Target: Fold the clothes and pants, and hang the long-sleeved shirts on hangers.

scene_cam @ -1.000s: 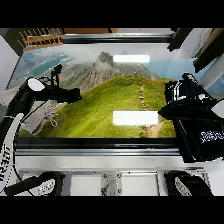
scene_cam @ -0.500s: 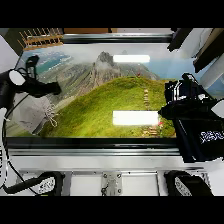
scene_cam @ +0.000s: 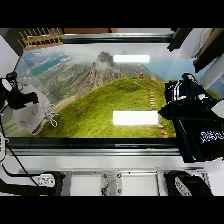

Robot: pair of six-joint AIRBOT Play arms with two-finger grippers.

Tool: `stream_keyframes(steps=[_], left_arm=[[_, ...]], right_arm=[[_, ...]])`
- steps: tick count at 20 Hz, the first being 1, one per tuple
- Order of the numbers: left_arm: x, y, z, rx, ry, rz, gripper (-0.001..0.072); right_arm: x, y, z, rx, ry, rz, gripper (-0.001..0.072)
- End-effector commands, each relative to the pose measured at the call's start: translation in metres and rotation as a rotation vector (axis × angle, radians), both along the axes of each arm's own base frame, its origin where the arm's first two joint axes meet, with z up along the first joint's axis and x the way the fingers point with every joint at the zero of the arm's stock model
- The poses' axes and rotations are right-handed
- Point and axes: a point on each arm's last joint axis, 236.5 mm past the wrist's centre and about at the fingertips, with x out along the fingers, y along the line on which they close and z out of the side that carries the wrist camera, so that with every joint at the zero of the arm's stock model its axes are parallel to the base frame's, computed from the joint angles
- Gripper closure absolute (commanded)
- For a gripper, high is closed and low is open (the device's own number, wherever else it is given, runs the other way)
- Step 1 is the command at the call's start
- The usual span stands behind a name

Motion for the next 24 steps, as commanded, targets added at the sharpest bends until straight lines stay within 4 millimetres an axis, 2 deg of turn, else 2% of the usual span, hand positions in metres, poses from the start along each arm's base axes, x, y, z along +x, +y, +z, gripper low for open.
stream_keyframes(steps=[1,2,3,5,7,8,10,11,12,14,17,20,21,22,23,24], left_arm=[[-0.009,-0.003,-0.047,-0.055,0.104,0.019,-0.0013],[-0.008,-0.012,-0.053,-0.086,0.110,0.022,-0.0012],[-0.006,-0.020,-0.055,-0.117,0.108,0.027,0.0081],[0.003,-0.034,-0.046,-0.152,0.070,0.024,0.0686],[0.020,-0.053,-0.015,-0.172,-0.034,0.001,0.0693],[0.029,-0.070,0.006,-0.194,-0.094,-0.020,0.0693],[0.043,-0.124,0.056,-0.265,-0.216,-0.107,0.0693],[0.045,-0.158,0.080,-0.306,-0.266,-0.160,0.0693],[0.044,-0.193,0.099,-0.333,-0.301,-0.226,0.0693],[0.036,-0.261,0.125,-0.363,-0.347,-0.370,0.0693],[0.018,-0.368,0.140,-0.399,-0.404,-0.596,0.0693],[-0.001,-0.464,0.135,-0.442,-0.465,-0.765,0.0693],[-0.005,-0.488,0.131,-0.453,-0.487,-0.800,0.0692],[-0.006,-0.507,0.128,-0.462,-0.512,-0.822,0.0654],[-0.004,-0.516,0.125,-0.470,-0.530,-0.818,0.0364],[0.000,-0.516,0.124,-0.483,-0.529,-0.785,0.0154]], right_arm=[[0.000,0.000,0.000,0.000,0.001,0.001,0.0685],[0.000,0.001,0.000,0.001,0.001,0.001,0.0685],[0.000,0.000,0.000,0.000,0.001,0.001,0.0685],[0.000,0.000,0.000,0.000,0.001,0.001,0.0685],[0.000,0.000,0.000,0.000,0.001,0.001,0.0685],[0.000,0.000,0.000,0.000,0.001,0.001,0.0685],[0.000,0.000,0.000,0.000,0.001,0.001,0.0685],[0.000,0.000,0.000,0.000,0.001,0.001,0.0685],[0.000,0.000,0.000,0.000,0.001,0.001,0.0685],[0.000,0.000,0.000,0.000,0.001,0.001,0.0685],[0.000,0.000,0.000,0.000,0.001,0.001,0.0685],[0.001,0.000,-0.001,0.001,-0.001,-0.002,0.0688],[0.001,0.000,-0.002,0.001,0.004,0.000,0.0687],[0.001,0.000,-0.002,0.001,0.005,0.000,0.0688],[0.001,0.000,-0.002,0.001,0.004,-0.001,0.0687],[0.001,-0.001,-0.002,-0.004,0.004,-0.002,0.0687]])
